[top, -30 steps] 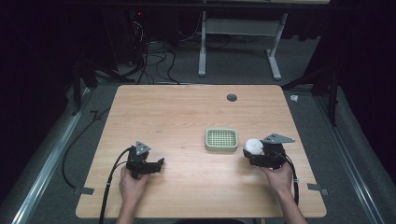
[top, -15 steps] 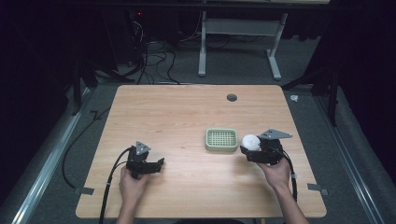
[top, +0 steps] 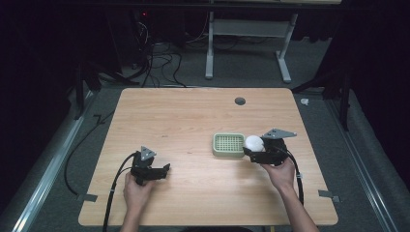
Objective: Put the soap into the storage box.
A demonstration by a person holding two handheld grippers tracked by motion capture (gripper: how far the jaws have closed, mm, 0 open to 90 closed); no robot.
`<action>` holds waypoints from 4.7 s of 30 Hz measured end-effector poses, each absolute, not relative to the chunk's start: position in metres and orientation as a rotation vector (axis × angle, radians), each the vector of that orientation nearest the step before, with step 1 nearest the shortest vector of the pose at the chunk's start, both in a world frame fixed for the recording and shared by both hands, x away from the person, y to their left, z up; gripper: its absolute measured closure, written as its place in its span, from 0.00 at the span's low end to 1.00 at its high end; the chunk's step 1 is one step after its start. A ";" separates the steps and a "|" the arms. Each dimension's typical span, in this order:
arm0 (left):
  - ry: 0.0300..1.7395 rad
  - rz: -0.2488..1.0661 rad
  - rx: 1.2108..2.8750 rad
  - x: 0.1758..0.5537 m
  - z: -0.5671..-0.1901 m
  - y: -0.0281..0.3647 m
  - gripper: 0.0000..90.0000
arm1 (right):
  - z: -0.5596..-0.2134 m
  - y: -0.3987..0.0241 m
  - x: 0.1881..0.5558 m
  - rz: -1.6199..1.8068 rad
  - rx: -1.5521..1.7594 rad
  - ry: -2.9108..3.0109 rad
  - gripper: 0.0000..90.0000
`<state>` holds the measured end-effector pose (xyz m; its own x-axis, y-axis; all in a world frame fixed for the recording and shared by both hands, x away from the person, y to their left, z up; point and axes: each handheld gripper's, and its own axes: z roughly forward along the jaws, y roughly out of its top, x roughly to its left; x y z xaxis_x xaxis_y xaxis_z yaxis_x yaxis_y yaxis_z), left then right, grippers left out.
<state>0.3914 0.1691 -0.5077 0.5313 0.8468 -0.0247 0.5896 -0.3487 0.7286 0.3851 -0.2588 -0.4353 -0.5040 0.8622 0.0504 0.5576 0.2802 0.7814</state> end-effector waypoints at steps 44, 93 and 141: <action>1.160 0.473 2.073 0.391 -0.508 0.169 0.18 | -0.449 -0.204 0.436 1.054 1.213 2.287 0.26; 1.160 0.473 2.072 0.391 -0.508 0.169 0.18 | -0.464 -0.206 0.446 1.071 1.264 2.272 0.21; 1.161 0.473 2.072 0.391 -0.508 0.169 0.18 | -0.430 -0.254 0.413 1.210 1.309 2.152 0.26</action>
